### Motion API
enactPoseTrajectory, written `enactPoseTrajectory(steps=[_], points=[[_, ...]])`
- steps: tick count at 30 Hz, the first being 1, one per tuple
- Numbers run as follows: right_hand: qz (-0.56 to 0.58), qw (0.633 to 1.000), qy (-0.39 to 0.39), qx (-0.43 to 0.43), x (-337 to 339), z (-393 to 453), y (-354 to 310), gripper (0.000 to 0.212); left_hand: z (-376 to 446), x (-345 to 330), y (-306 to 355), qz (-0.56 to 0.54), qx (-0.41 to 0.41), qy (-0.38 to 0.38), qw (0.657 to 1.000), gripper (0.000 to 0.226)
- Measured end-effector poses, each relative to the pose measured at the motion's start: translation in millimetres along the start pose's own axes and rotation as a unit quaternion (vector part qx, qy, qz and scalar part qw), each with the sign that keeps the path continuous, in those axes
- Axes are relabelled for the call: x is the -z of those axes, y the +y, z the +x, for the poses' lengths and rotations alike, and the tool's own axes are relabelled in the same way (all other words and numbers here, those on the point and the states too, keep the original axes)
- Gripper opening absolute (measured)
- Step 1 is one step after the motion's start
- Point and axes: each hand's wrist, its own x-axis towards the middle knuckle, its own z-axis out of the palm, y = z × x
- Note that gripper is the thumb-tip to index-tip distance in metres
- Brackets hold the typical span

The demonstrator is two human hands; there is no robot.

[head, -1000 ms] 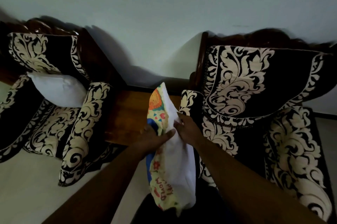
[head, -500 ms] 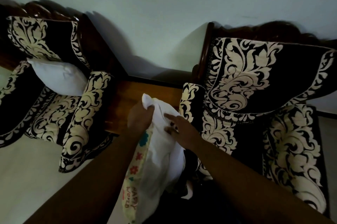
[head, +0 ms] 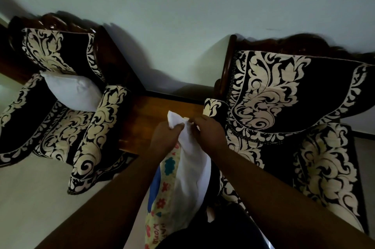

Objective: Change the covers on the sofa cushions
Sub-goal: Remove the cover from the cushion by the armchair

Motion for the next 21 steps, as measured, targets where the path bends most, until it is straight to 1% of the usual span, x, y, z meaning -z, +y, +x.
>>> enactPoseTrajectory(steps=[2,5,9,13,14,16,18,21], points=[[-0.039,0.999,0.002,-0.014,3,0,2,0.011,-5,-3,1,-0.005,-0.003,-0.012,1.000,0.022],[-0.054,0.998,-0.011,-0.017,5,-2,7,0.016,-9,-10,-1,0.014,-0.032,0.004,0.999,0.025],[-0.058,0.998,-0.022,-0.010,5,-11,10,0.022,-8,-12,-2,-0.032,-0.022,0.014,0.999,0.023],[-0.044,0.997,-0.052,-0.025,10,-14,11,0.020,-9,-17,-5,-0.039,-0.009,0.023,0.999,0.016],[-0.035,0.997,-0.058,-0.032,11,-14,12,0.019,-10,-18,-4,-0.036,-0.009,0.023,0.999,0.016],[0.026,0.996,-0.062,-0.062,13,-13,13,0.019,-12,-20,-5,-0.029,-0.017,0.026,0.999,0.019],[0.080,0.991,-0.062,-0.082,12,-13,15,0.024,-12,-21,-6,-0.022,-0.023,0.031,0.999,0.027],[0.096,0.988,-0.067,-0.101,10,-13,16,0.027,-10,-20,-2,-0.003,-0.018,0.027,0.999,0.035]])
